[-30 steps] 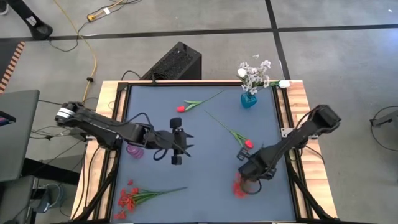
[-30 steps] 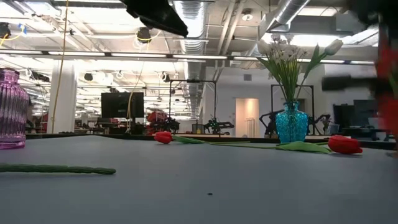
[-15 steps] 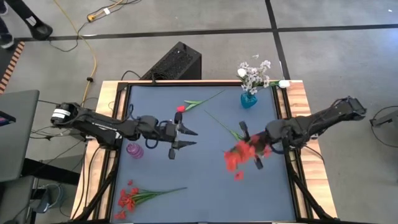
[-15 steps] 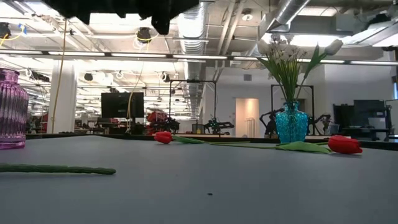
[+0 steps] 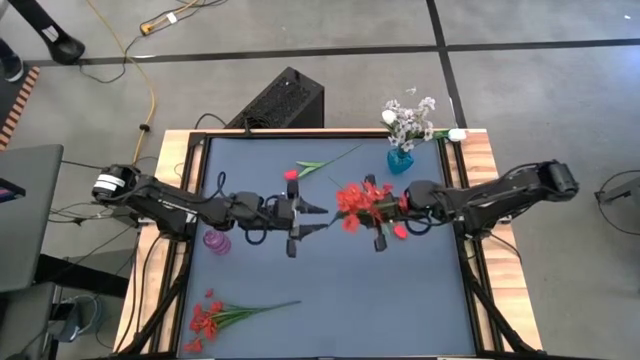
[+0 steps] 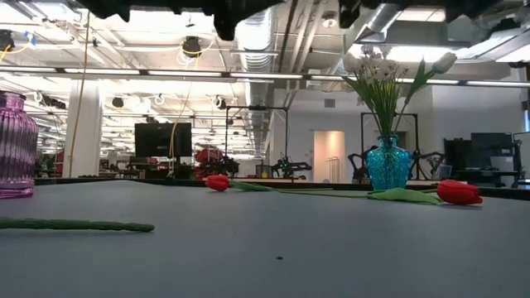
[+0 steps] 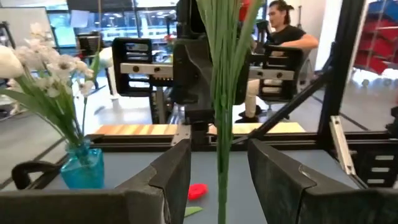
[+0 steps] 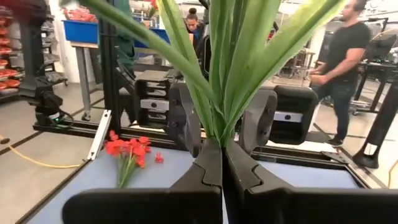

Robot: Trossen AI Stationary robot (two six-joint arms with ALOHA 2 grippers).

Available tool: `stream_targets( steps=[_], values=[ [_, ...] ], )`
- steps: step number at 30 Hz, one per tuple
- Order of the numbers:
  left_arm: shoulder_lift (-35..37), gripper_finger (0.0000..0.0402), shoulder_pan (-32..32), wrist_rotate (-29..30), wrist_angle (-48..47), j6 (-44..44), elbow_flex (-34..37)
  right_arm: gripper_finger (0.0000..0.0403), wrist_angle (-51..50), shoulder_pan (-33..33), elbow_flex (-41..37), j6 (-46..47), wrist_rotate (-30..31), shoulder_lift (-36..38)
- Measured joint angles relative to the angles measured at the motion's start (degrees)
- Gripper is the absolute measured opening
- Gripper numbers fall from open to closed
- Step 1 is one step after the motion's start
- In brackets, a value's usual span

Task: Sort flowers into vase by color
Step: Put the right red flowers into the purple vase

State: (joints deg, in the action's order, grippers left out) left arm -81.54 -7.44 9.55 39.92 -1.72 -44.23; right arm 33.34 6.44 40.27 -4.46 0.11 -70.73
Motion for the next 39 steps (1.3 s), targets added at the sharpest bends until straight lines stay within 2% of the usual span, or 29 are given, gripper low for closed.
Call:
stream_targets(
  steps=[8,17,23,30,34,39],
  values=[
    [-0.2,0.0148,0.0,-1.6,-0.4,1.9,0.0,0.002,4.1,-1.6,0.0,1.1,0.1,-1.8],
    [-0.2,0.0148,0.7,0.8,-0.3,3.3,0.0,0.0021,5.7,-2.4,0.1,2.1,0.2,-3.2],
    [-0.2,0.0148,1.8,0.6,-3.0,6.0,0.1,0.0021,6.2,-1.7,2.4,2.4,0.4,-8.7],
    [-0.2,0.0145,1.3,0.3,-6.4,7.0,0.1,0.0021,6.2,-1.7,3.3,1.2,1.4,-8.7],
    [-0.2,0.0116,1.3,1.2,-6.6,7.0,0.1,0.0021,5.7,-1.7,3.3,1.2,1.5,-8.3],
    [-0.2,0.0046,1.3,1.4,-6.5,6.0,0.1,0.0024,5.3,-1.7,3.3,1.0,1.5,-8.3]
  ],
)
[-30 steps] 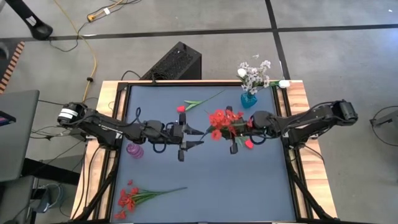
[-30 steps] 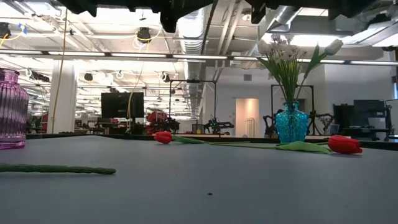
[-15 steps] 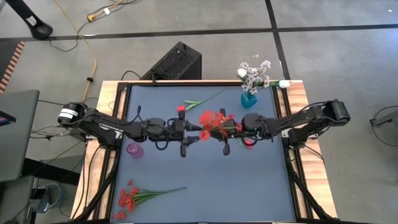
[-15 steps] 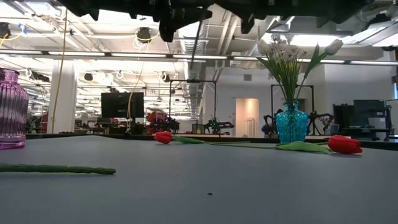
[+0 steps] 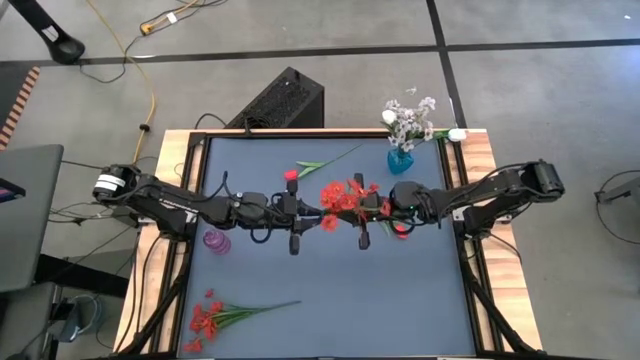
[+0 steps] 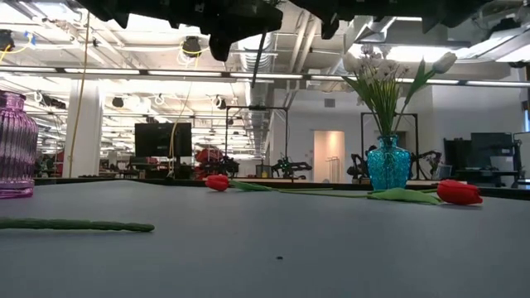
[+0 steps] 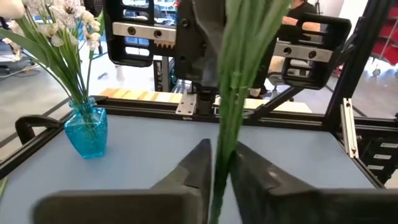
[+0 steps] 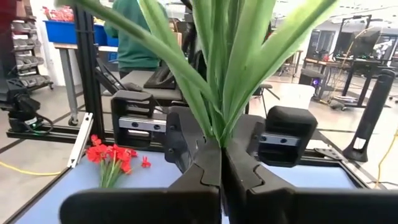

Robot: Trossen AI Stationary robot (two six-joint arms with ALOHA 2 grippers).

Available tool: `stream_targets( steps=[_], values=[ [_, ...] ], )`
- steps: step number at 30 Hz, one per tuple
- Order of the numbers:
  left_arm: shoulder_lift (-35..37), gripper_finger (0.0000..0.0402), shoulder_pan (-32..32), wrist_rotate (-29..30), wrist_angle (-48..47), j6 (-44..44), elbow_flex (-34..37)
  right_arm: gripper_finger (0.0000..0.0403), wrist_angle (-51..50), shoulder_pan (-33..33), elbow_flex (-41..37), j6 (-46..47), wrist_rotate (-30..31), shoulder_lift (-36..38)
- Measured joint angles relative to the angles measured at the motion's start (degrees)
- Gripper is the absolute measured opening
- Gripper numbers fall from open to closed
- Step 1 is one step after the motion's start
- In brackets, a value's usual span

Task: Sort flowers into vase by color
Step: Put the right red flowers into the purple vase

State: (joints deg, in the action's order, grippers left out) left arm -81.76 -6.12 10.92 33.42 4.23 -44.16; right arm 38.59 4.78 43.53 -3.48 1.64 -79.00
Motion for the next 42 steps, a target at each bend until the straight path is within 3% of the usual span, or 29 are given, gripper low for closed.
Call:
stream_targets(
  steps=[3,11,16,23,31,42],
  values=[
    [0.0,0.0011,0.0,-0.2,-0.3,-0.1,0.0,0.0037,0.0,-0.1,0.0,0.4,0.1,0.0],
    [0.8,0.0006,0.0,-0.1,-1.2,-0.1,0.0,0.011,-0.8,0.0,0.0,0.4,0.0,0.3],
    [6.0,0.0005,0.0,0.1,-6.7,-2.0,0.0,0.0166,-5.2,0.0,0.0,0.4,0.0,2.9],
    [19.6,0.001,0.0,-0.1,-24.0,-3.1,0.0,0.0223,-15.9,0.1,0.0,0.5,-0.1,6.7],
    [36.8,0.0014,-0.3,-1.2,-44.5,0.6,0.8,0.0228,-18.6,1.0,0.0,1.6,-0.3,5.2],
    [59.8,0.0015,-0.3,0.0,-52.9,7.7,10.9,0.0227,-10.1,1.2,0.0,3.2,-3.1,-3.9]
  ],
)
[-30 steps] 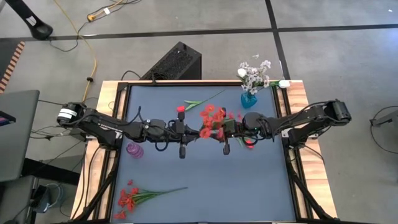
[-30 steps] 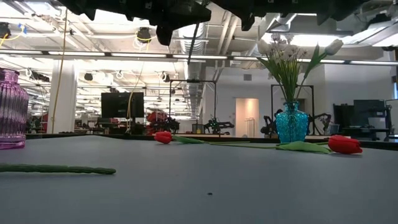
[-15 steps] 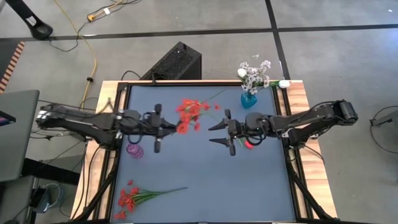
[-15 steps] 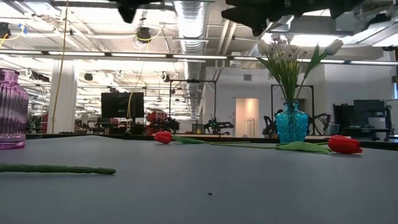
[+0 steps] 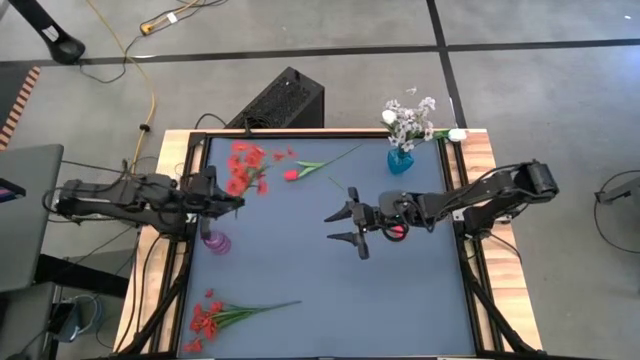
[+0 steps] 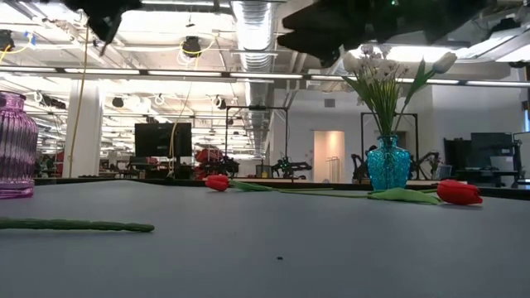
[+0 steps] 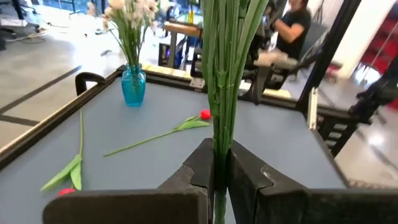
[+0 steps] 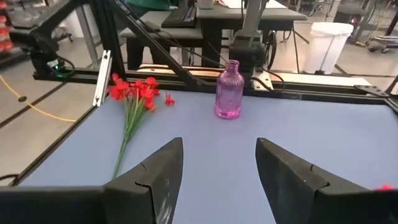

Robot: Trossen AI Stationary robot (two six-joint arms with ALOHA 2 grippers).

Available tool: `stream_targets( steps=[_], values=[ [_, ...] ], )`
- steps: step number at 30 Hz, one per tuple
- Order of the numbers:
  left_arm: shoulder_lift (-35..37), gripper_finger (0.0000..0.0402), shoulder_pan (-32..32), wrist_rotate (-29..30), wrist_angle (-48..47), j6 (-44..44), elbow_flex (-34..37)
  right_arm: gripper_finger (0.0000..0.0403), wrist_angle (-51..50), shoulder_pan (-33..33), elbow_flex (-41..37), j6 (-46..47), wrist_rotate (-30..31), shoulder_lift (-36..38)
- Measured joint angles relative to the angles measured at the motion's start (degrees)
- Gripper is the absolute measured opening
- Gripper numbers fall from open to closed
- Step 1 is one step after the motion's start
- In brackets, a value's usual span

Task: Sort flowers into vase by color
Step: Put the right red flowers into the purple vase

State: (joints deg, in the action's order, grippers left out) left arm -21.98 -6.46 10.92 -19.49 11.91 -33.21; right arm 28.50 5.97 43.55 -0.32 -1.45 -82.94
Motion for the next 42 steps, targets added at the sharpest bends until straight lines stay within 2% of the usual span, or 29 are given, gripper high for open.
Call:
stream_targets(
  steps=[8,11,16,20,27,31,37,42],
  values=[
    [16.8,0.0015,0.0,-1.8,-8.1,2.5,5.9,0.0227,3.0,0.0,0.0,0.4,-0.4,-1.8],
    [22.1,0.0015,0.0,-3.2,-8.1,4.2,8.2,0.0226,3.1,0.0,0.0,0.5,-0.4,-1.8],
    [20.5,0.0016,0.0,-10.3,-6.1,5.9,7.8,0.0226,3.2,0.0,0.0,0.5,-0.4,-1.7],
    [20.2,0.0016,0.0,-13.2,-9.4,10.3,8.2,0.0226,3.4,0.0,0.0,0.8,-0.3,-1.7],
    [21.2,0.0016,0.0,-7.3,-15.7,14.2,7.8,0.0226,3.2,0.0,0.0,1.8,-0.3,-1.7],
    [21.2,0.0016,0.0,-7.6,-20.7,17.1,7.5,0.0226,2.0,0.6,0.0,1.9,-0.3,-1.7],
    [21.7,0.0016,0.0,-9.6,-24.1,16.5,5.2,0.0226,1.8,0.8,0.0,1.9,-0.3,-1.7],
    [21.8,0.0016,0.0,-5.8,-27.8,14.5,0.8,0.0226,1.8,0.8,0.0,1.9,-0.3,-1.7]
  ],
)
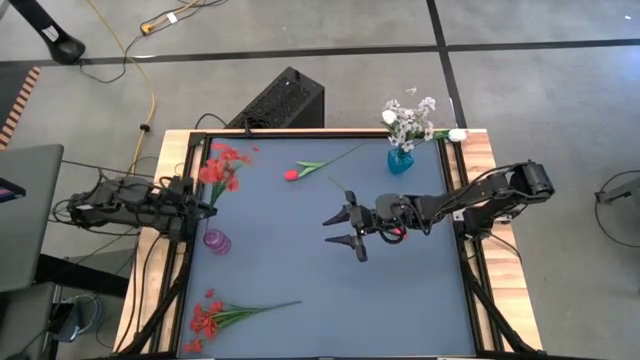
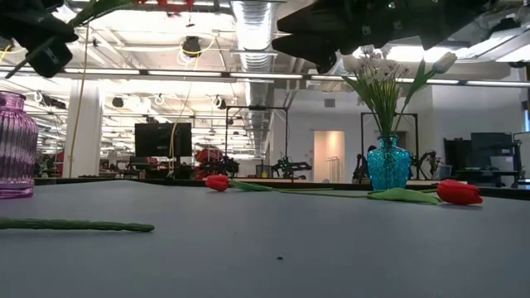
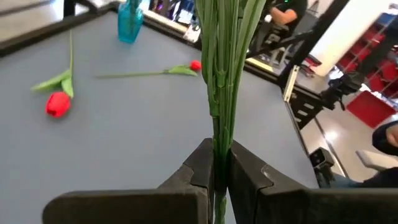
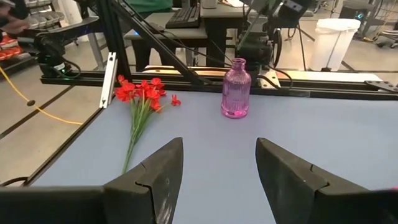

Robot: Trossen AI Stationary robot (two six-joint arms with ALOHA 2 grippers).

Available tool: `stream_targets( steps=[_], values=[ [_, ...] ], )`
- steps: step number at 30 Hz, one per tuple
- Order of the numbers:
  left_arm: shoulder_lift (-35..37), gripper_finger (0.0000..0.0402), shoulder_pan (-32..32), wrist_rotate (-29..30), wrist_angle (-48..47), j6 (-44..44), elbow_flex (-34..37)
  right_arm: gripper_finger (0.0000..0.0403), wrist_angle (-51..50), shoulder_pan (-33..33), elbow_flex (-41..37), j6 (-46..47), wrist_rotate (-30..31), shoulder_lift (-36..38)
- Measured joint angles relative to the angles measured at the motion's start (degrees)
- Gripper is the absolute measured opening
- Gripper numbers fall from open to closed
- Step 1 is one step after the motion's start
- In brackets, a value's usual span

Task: Sort flowers into vase by color
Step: Put the right red flowers into the purple vase

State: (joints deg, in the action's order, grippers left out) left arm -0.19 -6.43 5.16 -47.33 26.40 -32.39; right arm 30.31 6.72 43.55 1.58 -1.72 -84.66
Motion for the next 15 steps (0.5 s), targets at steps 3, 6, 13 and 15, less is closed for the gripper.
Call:
stream_targets(
  steps=[3,6,13,15],
  values=[
    [0.0,0.0016,0.0,1.0,0.3,-0.7,-0.2,0.0226,0.1,0.0,0.0,0.0,0.0,0.0],
    [0.0,0.0016,0.0,2.3,-0.4,-0.2,-0.1,0.0226,0.2,0.0,0.0,0.0,0.0,0.0],
    [0.0,0.0016,0.0,5.3,-3.1,3.7,0.9,0.0226,0.1,0.0,0.0,1.0,0.0,0.0],
    [0.0,0.0016,0.0,5.2,-3.2,4.8,2.4,0.0227,0.2,0.0,0.0,1.5,0.0,0.0]
  ],
)
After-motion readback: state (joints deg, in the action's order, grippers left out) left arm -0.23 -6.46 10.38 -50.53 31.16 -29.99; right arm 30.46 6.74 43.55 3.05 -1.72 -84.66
